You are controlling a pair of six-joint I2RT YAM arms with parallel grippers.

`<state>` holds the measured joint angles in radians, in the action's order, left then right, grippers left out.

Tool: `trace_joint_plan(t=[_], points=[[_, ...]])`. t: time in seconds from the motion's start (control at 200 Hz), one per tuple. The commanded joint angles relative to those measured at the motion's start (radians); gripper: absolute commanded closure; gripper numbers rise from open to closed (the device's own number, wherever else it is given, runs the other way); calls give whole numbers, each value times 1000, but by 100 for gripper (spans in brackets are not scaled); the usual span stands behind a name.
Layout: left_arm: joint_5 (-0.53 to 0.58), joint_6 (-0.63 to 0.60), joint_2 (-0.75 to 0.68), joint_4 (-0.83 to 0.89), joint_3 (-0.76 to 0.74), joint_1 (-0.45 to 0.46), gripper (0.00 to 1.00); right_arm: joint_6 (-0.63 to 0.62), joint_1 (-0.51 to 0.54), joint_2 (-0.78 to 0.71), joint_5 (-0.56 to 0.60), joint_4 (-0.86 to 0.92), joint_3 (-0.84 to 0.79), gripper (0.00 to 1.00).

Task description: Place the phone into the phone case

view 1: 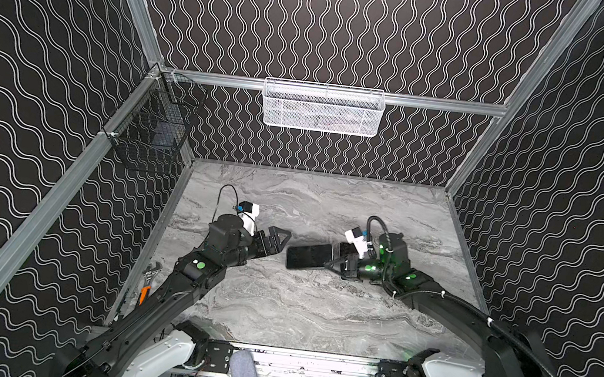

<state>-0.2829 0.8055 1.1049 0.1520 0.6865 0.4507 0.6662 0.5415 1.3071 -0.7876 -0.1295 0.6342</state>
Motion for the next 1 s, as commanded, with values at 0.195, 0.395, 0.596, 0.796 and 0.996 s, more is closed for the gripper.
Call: trace_joint_plan(t=[0.195,0.395,0.596,0.796,0.996], points=[[24,61,43,-53,-124,-2,1,-47,42,125,55,11,-35,100],[-14,103,85,-130,-171,6,1,-20,52,186,61,-87,-66,99],[-21,115,121,-185,-198,9,1,-20,54,163,87,-165,-81,78],[-21,127,166,-237,-234,20,1,-32,54,160,106,-179,-73,67],[-29,164,234,-336,-269,47,1,-25,54,165,117,-199,-67,55]])
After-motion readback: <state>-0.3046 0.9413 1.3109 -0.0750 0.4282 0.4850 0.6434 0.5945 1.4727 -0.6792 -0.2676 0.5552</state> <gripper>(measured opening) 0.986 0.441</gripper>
